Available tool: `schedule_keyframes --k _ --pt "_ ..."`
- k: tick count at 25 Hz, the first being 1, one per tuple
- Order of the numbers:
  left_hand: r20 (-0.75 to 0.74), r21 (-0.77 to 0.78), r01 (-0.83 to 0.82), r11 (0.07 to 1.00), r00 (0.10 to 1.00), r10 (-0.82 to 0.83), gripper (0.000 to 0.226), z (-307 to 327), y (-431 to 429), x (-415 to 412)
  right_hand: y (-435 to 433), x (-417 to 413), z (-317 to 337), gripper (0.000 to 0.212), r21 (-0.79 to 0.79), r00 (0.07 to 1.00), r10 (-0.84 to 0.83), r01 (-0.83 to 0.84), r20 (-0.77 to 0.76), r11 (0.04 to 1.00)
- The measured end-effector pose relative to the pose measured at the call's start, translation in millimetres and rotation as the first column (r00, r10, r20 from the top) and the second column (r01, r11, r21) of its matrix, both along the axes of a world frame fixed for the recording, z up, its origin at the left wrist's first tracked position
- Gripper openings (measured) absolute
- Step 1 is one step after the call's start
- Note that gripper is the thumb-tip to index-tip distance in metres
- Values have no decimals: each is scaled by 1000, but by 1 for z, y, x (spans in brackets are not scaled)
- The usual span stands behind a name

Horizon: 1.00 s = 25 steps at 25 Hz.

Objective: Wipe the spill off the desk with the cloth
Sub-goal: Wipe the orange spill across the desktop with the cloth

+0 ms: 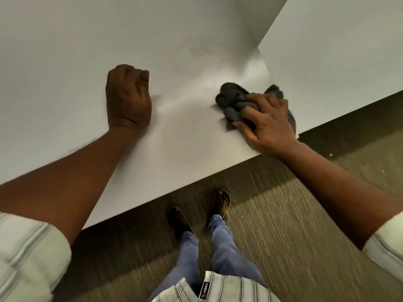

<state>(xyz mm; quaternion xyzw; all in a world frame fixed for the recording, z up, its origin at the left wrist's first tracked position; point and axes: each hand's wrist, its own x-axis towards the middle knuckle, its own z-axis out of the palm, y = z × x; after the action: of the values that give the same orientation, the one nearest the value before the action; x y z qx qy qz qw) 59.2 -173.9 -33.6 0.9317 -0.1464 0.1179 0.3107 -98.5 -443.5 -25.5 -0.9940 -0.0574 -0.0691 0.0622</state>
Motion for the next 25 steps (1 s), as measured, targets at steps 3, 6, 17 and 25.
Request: schedule_keyframes --k 3,6,17,25 --pt "-11 -10 -1 1000 1000 1 38 -1 -1 1 -10 63 -1 33 58 927 -374 371 35 927" --pt "-19 4 6 1000 1000 -6 39 -1 -2 3 13 115 9 40 144 957 -291 285 22 948" --pt "-23 10 29 1000 999 -29 36 1 -1 4 16 61 0 26 150 800 -597 584 61 797" --pt "-23 14 12 1000 1000 -11 37 -1 0 4 34 121 0 27 89 920 -392 389 23 917"
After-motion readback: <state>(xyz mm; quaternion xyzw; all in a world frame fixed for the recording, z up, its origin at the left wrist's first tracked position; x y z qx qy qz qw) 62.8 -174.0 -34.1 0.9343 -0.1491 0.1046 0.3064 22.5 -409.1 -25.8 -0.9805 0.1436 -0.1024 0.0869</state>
